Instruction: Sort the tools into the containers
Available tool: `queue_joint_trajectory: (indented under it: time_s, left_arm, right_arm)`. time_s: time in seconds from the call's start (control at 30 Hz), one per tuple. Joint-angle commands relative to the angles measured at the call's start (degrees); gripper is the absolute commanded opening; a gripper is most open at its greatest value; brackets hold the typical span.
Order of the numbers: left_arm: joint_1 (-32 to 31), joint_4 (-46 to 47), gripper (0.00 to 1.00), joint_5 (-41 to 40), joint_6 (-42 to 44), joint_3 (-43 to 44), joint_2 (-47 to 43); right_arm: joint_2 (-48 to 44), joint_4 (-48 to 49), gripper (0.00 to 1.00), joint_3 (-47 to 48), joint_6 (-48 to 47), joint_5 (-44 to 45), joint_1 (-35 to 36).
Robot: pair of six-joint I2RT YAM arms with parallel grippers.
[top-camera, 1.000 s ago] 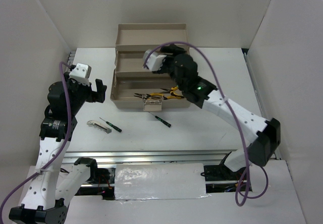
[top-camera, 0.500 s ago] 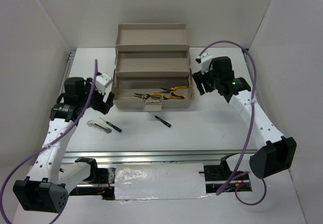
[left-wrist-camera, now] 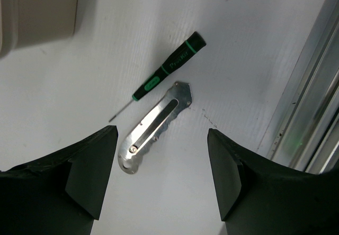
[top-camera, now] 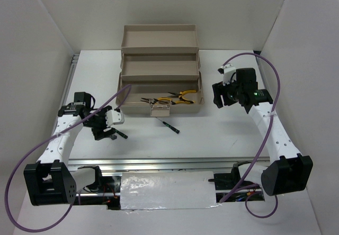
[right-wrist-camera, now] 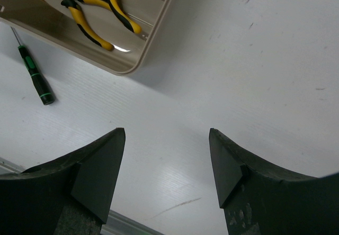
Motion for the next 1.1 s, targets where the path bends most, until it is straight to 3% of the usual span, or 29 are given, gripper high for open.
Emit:
queue_joint_trajectory:
  time_s: [0.0, 0.1, 0.27, 0.73, 1.07]
  left_arm:
    - [-1.55, -0.59, 0.81, 9.2, 14.3, -2.04, -2.23]
    - [-4.73, 3.63, 0.79, 8.68, 12.72, -2.4, 0.83]
    - [-4.73, 6.09, 0.78, 9.82, 14.03, -1.26, 8.57]
    - [-13.16, 14.71, 0.7, 4.11, 15.96, -6.8, 16.04]
    - [-15.62, 15.07, 0.39, -0.55, 17.81, -7.15, 17.99]
  right_arm:
    - [0.96, -0.37, 0.72, -0.02, 1.66, -3.11, -1.53]
    - [1.41, -0.64, 0.71, -0.11, 2.54, -4.34, -2.76]
    - [0.44, -0.9, 0.71, -1.34, 2.9, -4.96, -3.47]
    - [-0.44, -1.25, 0.7, -2.4, 2.81, -3.81, -4.96]
    - [-0.53, -1.78, 0.69, -1.34, 2.28, -4.25, -5.05]
